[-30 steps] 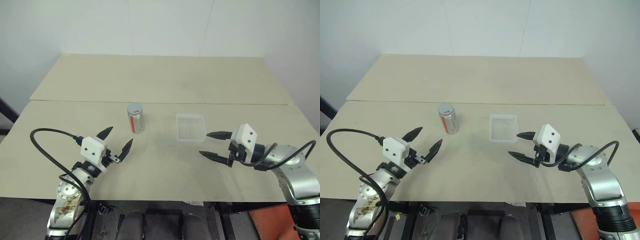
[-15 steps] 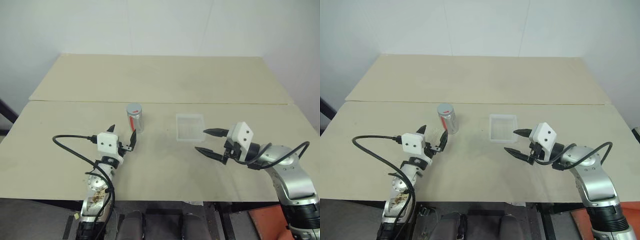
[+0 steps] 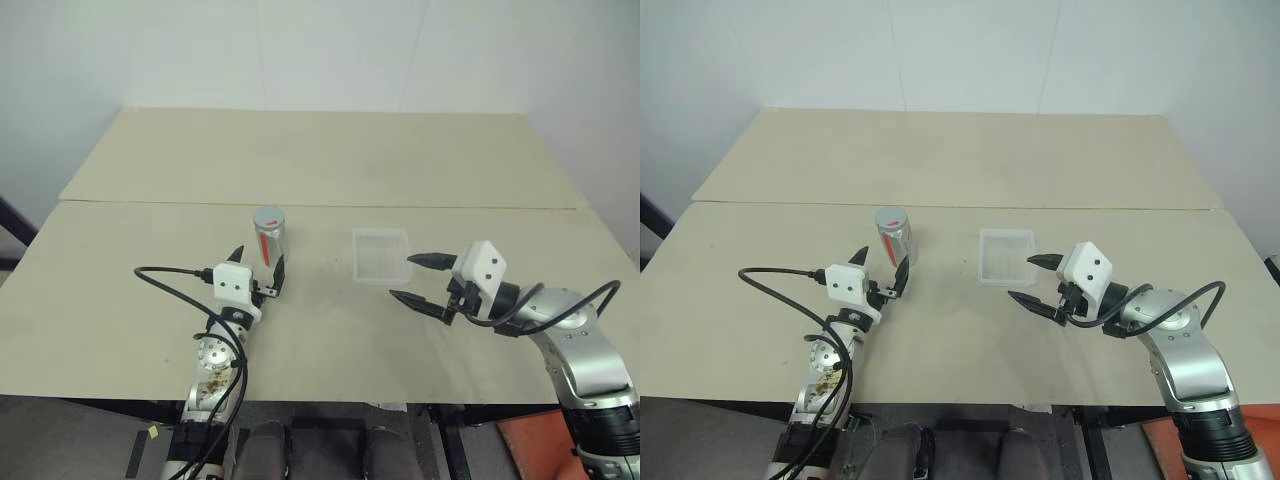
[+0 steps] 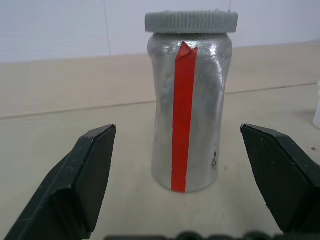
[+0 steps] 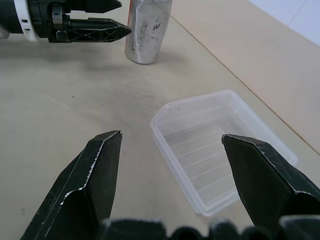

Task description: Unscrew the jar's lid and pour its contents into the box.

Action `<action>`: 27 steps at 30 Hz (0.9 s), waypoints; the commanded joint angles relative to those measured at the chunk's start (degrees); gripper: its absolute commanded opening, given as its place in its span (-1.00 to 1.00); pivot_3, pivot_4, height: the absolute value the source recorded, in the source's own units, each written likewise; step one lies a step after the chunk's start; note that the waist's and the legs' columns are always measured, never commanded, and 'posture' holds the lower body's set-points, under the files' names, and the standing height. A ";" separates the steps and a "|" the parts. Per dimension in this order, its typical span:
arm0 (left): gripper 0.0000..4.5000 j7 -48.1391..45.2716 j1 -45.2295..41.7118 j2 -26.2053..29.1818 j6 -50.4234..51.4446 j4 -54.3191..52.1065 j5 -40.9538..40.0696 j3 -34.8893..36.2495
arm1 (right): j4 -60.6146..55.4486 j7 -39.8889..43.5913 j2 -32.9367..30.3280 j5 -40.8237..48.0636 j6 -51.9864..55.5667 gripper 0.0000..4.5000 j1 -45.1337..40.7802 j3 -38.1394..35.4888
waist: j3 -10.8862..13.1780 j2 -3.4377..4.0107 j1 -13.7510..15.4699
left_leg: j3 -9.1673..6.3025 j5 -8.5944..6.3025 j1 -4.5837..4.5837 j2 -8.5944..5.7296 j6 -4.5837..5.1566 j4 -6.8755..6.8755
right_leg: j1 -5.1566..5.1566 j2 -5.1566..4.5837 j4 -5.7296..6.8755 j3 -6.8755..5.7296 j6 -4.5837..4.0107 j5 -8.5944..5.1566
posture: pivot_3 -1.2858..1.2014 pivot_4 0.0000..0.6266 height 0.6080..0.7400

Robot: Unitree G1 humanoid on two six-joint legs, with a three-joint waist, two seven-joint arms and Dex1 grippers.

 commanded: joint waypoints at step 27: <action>0.92 0.65 -15.14 0.08 -13.95 21.13 1.24 0.47 | -0.21 -3.07 -0.40 -3.54 -1.83 0.67 -1.35 -1.67 | -0.07 0.12 0.73 | 0.34 0.04 0.02 -0.02 -0.04 0.06 | 0.08 0.00 -0.01 -0.05 0.06 0.11 | 0.03 -0.52 1.00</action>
